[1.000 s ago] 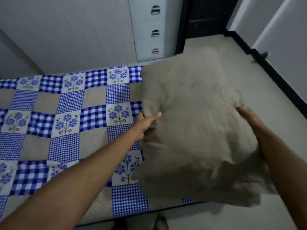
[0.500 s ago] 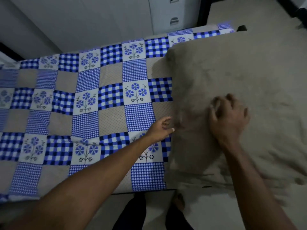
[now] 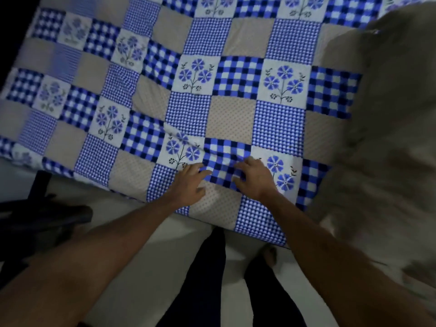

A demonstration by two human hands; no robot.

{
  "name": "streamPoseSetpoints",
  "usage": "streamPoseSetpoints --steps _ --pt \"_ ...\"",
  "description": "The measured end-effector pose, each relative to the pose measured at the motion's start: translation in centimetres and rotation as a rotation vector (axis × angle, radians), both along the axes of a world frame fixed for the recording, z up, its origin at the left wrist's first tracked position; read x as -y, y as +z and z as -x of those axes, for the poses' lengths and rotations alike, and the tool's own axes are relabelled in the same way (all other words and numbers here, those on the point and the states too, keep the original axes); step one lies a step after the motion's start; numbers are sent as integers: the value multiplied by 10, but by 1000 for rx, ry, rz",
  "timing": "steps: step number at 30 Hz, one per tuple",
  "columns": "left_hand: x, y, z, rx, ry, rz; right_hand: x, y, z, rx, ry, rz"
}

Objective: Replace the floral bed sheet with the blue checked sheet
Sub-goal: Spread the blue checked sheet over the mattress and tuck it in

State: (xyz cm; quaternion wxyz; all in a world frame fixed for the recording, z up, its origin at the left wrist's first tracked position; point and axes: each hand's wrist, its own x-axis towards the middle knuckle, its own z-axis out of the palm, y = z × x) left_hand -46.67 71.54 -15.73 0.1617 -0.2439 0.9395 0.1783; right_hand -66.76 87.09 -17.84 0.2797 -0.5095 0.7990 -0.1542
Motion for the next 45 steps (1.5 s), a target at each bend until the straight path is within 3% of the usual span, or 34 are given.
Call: streamPoseSetpoints --steps 5,10,13,16,18,21,24,28,32,34,36,38,41,45 --pt "-14 -6 -24 -48 -237 81 -28 -12 -75 -71 15 6" --pt "-33 -14 -59 110 -326 162 -51 -10 -120 -90 91 -32" --pt "-44 -19 -69 224 -352 62 -48 -10 -123 -29 170 -5" --pt "-50 -13 -65 240 -337 -3 -33 -9 -106 9 120 175" --pt "-54 -11 -66 194 -370 -74 -11 -9 -81 -61 76 272" --pt "-57 -11 -75 -56 -399 -86 35 -15 -39 -146 -9 279" --pt "-45 -8 -68 -256 -200 9 74 -21 -14 -144 11 96" --pt "-8 1 -49 -388 72 98 101 -21 -41 -203 314 -109" --pt "30 11 -34 -462 202 188 76 -22 -132 -209 753 -97" --pt "46 9 -32 -433 197 217 56 -27 -163 -108 829 -62" --pt "58 1 -35 -343 155 244 42 -30 -179 76 775 27" --pt "65 -8 -45 -230 136 266 38 -25 -180 231 545 220" --pt "68 -17 -72 -89 160 307 53 -19 -157 123 201 399" --pt "57 -26 -108 -19 114 346 92 -21 -126 -29 72 221"
